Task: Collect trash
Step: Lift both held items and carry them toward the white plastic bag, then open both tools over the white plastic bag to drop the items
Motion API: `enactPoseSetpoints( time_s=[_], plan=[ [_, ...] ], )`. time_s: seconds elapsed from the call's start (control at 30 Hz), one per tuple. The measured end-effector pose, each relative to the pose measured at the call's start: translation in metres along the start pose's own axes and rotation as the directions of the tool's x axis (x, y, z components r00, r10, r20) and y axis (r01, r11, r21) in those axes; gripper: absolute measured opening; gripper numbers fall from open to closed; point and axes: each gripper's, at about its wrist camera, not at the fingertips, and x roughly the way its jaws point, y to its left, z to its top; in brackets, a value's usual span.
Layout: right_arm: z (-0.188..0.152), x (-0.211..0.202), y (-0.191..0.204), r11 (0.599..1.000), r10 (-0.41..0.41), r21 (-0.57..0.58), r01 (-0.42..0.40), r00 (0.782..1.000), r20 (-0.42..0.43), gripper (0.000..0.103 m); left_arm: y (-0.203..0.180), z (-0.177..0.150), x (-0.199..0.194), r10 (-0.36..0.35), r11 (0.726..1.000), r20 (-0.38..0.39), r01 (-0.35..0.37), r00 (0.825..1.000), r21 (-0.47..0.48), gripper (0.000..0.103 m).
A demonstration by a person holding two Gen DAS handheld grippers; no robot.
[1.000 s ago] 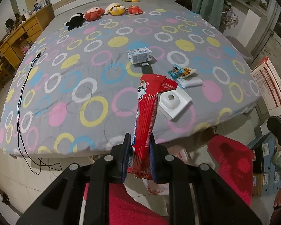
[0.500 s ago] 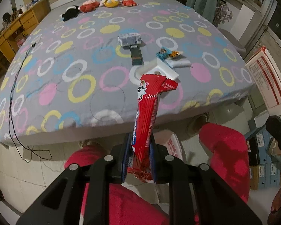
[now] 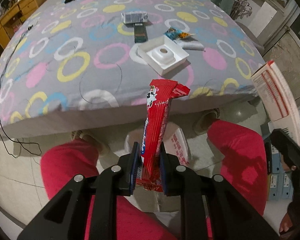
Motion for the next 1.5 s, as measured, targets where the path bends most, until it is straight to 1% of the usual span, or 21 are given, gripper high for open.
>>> enactPoseSetpoints(
  time_s=[0.23, 0.4, 0.63, 0.83, 0.9, 1.03, 1.2, 1.27, 1.43, 1.47, 1.5],
  plan=[
    [-0.017, 0.036, -0.012, 0.999, 0.015, 0.046, -0.011, 0.996, -0.084, 0.033, -0.003, -0.006, 0.031, -0.018, 1.000, -0.045, 0.016, 0.999, -0.026, 0.019],
    [-0.032, 0.065, -0.014, 0.997, 0.033, 0.076, -0.022, 0.988, -0.149, 0.033, -0.002, -0.010, 0.061, -0.031, 0.998, -0.107, 0.024, 0.994, -0.059, 0.019],
    [-0.047, 0.104, -0.020, 0.993, 0.059, 0.115, -0.033, 0.970, -0.237, 0.033, -0.003, -0.013, 0.096, -0.026, 0.997, -0.161, 0.014, 0.987, -0.072, 0.019],
    [-0.065, 0.139, -0.023, 0.986, 0.083, 0.165, -0.032, 0.947, -0.312, 0.033, -0.003, -0.013, 0.130, -0.040, 0.996, -0.218, 0.022, 0.975, -0.088, 0.019],
    [-0.071, 0.152, -0.025, 0.981, 0.099, 0.191, -0.034, 0.935, -0.341, 0.033, 0.000, -0.014, 0.144, -0.057, 0.994, -0.240, 0.033, 0.969, -0.105, 0.019],
    [-0.082, 0.174, -0.026, 0.975, 0.116, 0.221, -0.030, 0.914, -0.389, 0.033, 0.004, -0.017, 0.170, -0.067, 0.989, -0.287, 0.025, 0.956, -0.148, 0.019],
    [-0.097, 0.202, -0.025, 0.969, 0.143, 0.247, -0.031, 0.880, -0.453, 0.033, 0.008, -0.025, 0.205, -0.086, 0.983, -0.362, 0.020, 0.928, -0.184, 0.019],
    [-0.102, 0.213, -0.026, 0.967, 0.149, 0.254, -0.026, 0.866, -0.477, 0.033, 0.011, -0.026, 0.216, -0.093, 0.980, -0.382, 0.016, 0.920, -0.199, 0.019],
    [-0.113, 0.237, -0.023, 0.962, 0.166, 0.270, -0.024, 0.840, -0.517, 0.033, 0.014, -0.030, 0.238, -0.102, 0.976, -0.425, 0.007, 0.900, -0.219, 0.019],
    [-0.117, 0.243, -0.022, 0.963, 0.168, 0.270, -0.022, 0.832, -0.529, 0.033, 0.014, -0.030, 0.245, -0.098, 0.976, -0.444, -0.002, 0.891, -0.219, 0.019],
    [-0.120, 0.249, -0.020, 0.961, 0.176, 0.277, -0.024, 0.824, -0.538, 0.033, 0.015, -0.031, 0.250, -0.114, 0.973, -0.457, 0.005, 0.882, -0.232, 0.019]
  ],
)
